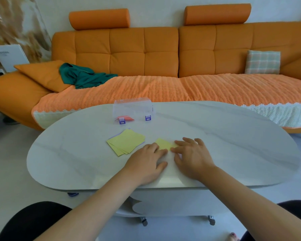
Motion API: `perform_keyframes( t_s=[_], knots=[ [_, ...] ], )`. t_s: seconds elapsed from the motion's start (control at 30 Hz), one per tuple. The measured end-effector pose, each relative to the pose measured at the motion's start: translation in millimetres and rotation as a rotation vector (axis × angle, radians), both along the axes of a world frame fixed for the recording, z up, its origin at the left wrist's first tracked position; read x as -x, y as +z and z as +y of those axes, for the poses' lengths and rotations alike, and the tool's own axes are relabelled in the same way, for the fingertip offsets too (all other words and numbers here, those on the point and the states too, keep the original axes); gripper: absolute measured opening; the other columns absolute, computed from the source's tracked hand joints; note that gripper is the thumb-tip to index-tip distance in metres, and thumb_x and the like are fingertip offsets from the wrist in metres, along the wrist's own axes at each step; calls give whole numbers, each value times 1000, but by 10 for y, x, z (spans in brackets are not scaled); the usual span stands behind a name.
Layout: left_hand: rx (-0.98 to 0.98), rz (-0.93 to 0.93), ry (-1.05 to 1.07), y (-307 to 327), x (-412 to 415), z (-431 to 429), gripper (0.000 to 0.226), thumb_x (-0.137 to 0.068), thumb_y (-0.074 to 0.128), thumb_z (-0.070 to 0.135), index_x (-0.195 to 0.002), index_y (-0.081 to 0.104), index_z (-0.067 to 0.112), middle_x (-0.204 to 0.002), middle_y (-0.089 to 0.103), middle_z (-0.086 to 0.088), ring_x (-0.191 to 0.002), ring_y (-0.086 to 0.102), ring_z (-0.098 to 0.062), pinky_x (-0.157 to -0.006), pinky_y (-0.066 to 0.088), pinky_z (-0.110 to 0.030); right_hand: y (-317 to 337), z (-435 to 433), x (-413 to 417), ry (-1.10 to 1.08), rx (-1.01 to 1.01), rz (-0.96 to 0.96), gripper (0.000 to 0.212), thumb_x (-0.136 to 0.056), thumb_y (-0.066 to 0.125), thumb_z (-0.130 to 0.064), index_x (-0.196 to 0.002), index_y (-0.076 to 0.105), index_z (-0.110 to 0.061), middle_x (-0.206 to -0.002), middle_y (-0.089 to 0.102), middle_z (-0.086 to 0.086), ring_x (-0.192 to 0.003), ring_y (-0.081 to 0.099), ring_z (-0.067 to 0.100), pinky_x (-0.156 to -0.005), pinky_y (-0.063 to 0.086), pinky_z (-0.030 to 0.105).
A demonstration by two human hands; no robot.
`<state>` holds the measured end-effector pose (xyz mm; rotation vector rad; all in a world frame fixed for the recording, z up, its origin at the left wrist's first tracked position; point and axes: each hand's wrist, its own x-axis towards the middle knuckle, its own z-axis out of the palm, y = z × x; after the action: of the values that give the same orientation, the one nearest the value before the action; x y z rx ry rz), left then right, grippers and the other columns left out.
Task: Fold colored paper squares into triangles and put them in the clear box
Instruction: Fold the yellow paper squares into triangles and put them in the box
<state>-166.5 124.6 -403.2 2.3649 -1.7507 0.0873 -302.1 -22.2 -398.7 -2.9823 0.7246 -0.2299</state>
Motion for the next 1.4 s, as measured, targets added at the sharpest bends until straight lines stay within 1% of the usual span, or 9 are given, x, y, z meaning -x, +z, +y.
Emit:
perform_keyframes(
  t_s=[0.37, 0.53, 0.63, 0.77, 0.87, 1.03, 1.2, 1.3, 1.4],
  knots=[
    [65, 112, 25, 42, 2, -57, 39, -97, 45, 49, -131, 56, 35, -121, 47, 9, -118, 42, -14, -98, 43, -33, 36, -120, 167, -196, -31, -109, 35, -93, 46, -39, -117, 72, -40, -139, 59, -14, -126, 49, 13, -100, 32, 33],
    [176, 236, 6, 31, -169, -65, 26, -96, 58, 36, -119, 69, 30, -117, 54, 12, -112, 47, -10, -99, 40, -27, 45, -162, 149, -111, -17, -162, 32, -94, 47, -34, -114, 72, -31, -129, 65, -13, -115, 55, 15, -96, 37, 31],
    [219, 283, -17, 58, -316, -124, 24, -92, 68, 28, -116, 70, 25, -117, 62, 9, -108, 52, -13, -97, 39, -23, 68, -210, 100, 4, -91, -166, 37, -97, 51, -35, -131, 59, -27, -134, 60, -9, -122, 52, 16, -103, 36, 30],
    [181, 276, -70, 138, -462, -208, 33, -89, 71, 36, -119, 69, 24, -111, 67, 10, -100, 52, -10, -93, 43, -27, 130, -245, -64, 133, -179, -154, 45, -93, 60, -41, -137, 54, -30, -134, 59, -10, -122, 53, 15, -104, 40, 32],
    [167, 168, -160, 183, -523, -244, 26, -95, 64, 35, -115, 73, 21, -105, 72, 7, -99, 59, -15, -89, 46, -31, 166, -287, -182, 193, -182, -143, 40, -90, 66, -41, -128, 60, -31, -126, 63, -11, -112, 57, 14, -97, 44, 32],
    [230, 171, -182, 214, -571, -304, 16, -94, 60, 19, -96, 75, 17, -86, 73, 2, -83, 64, -18, -75, 51, -37, 202, -337, -357, 226, -305, -268, 5, -93, 66, -30, -95, 71, -30, -98, 67, -17, -90, 62, 7, -84, 51, 34],
    [328, 345, -46, 291, -589, -313, 10, -87, 64, 32, -90, 74, 31, -82, 73, 17, -77, 67, -5, -70, 54, -33, 311, -354, -470, 165, -516, -349, 12, -88, 65, -26, -81, 71, -33, -84, 71, -18, -87, 65, 3, -81, 54, 27],
    [370, 433, 11, 375, -589, -305, 7, -85, 67, 39, -84, 73, 35, -78, 70, 25, -73, 65, -1, -66, 53, -30, 397, -294, -527, 134, -646, -426, 11, -80, 64, -28, -75, 71, -34, -77, 71, -13, -69, 66, 8, -63, 55, 27],
    [366, 446, 24, 442, -562, -294, 11, -85, 70, 34, -75, 72, 32, -73, 69, 20, -62, 60, 1, -57, 46, -25, 443, -244, -558, 108, -711, -447, 11, -70, 62, -33, -72, 73, -32, -70, 71, -10, -53, 57, 7, -47, 47, 21]
  ],
)
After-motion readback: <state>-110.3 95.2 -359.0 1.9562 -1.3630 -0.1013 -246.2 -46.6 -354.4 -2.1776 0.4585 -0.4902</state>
